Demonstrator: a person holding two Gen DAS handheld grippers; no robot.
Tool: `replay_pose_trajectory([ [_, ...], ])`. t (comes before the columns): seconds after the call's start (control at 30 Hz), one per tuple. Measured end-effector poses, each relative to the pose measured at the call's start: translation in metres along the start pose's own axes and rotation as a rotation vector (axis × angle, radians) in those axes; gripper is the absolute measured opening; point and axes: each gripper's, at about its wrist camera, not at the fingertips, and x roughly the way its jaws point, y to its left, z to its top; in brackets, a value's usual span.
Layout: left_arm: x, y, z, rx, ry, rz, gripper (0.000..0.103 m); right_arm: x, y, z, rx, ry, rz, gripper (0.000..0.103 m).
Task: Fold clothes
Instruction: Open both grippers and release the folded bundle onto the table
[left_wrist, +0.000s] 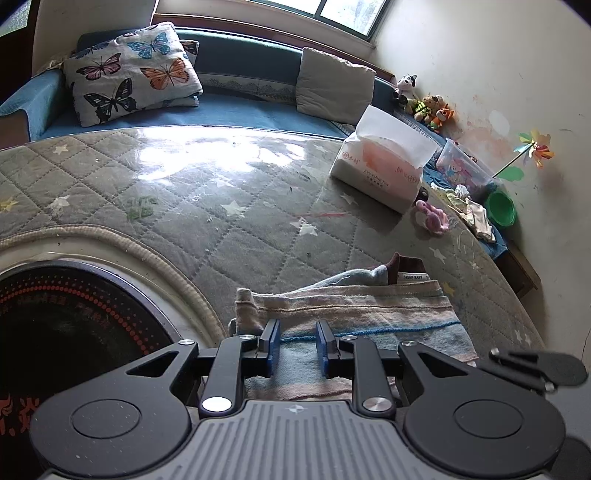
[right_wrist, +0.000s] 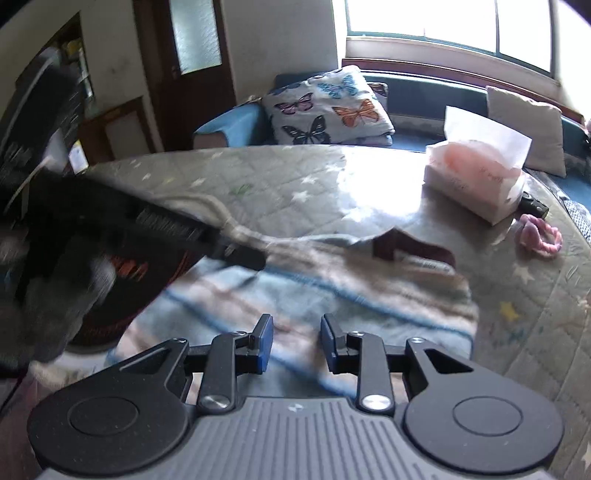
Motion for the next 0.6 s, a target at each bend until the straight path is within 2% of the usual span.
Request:
replay_pose_trajectory([
  [0.43,0.001,-0.003,0.000,0.010,0.002,0.015,0.023,-0.022,0.069,-0.024,-0.222,0.010,0.090,0.031],
  [0.6,0.001,-0.004,-0.001,0.013,-0.003,0.020,0.023,-0.037,0.085,-0.033,-0.283,-0.018,0.090,0.034],
])
